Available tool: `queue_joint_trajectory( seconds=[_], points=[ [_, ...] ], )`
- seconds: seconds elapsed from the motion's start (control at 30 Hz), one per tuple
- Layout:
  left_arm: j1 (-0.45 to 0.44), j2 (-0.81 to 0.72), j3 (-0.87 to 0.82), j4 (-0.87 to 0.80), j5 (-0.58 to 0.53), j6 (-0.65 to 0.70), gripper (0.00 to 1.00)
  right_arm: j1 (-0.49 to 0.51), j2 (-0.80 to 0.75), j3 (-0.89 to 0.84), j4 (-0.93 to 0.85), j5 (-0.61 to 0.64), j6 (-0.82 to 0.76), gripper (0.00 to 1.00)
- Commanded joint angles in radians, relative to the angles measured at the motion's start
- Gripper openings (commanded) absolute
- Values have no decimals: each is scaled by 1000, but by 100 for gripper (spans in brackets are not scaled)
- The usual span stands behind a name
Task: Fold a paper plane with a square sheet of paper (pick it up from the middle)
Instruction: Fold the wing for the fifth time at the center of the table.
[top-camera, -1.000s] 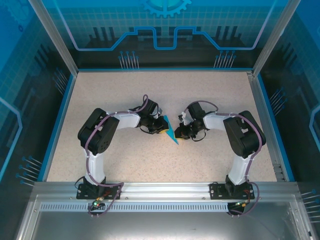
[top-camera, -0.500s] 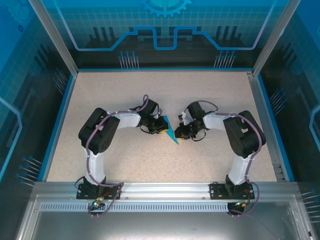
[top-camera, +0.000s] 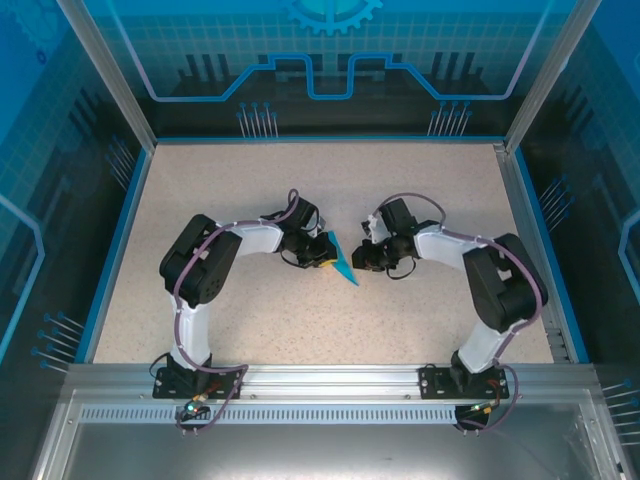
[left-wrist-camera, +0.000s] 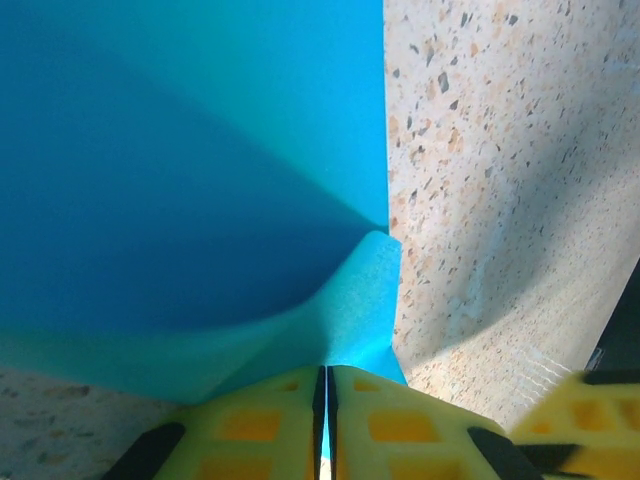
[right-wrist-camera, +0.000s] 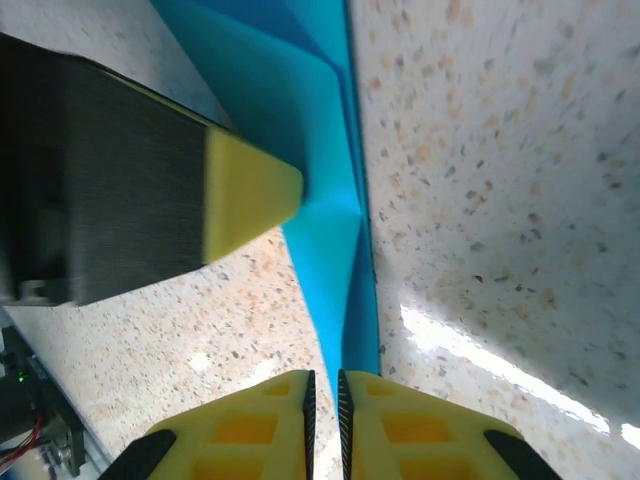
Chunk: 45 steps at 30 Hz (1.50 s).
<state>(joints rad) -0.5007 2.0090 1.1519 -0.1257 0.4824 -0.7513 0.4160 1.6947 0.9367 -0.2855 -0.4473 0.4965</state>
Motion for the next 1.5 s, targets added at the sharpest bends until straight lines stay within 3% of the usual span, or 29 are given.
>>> queue_joint_trajectory(
  seconds=[0.0, 0.17, 0.43, 0.77, 1.47],
  points=[
    [-6, 33, 5, -74, -45, 33, 13, 38, -49, 11, -54, 107, -8, 18],
    [-5, 37, 2, -79, -49, 30, 13, 115, 26, 99, -82, 81, -29, 16],
    [-5, 42, 14, -89, -51, 24, 12, 139, 155, 182, -115, 25, -36, 10],
    [-5, 43, 27, -104, -71, 10, 13, 130, 199, 186, -203, 106, -56, 9],
    [-5, 53, 43, -164, -127, 12, 13, 92, 167, 118, -234, 83, -87, 9]
  ],
)
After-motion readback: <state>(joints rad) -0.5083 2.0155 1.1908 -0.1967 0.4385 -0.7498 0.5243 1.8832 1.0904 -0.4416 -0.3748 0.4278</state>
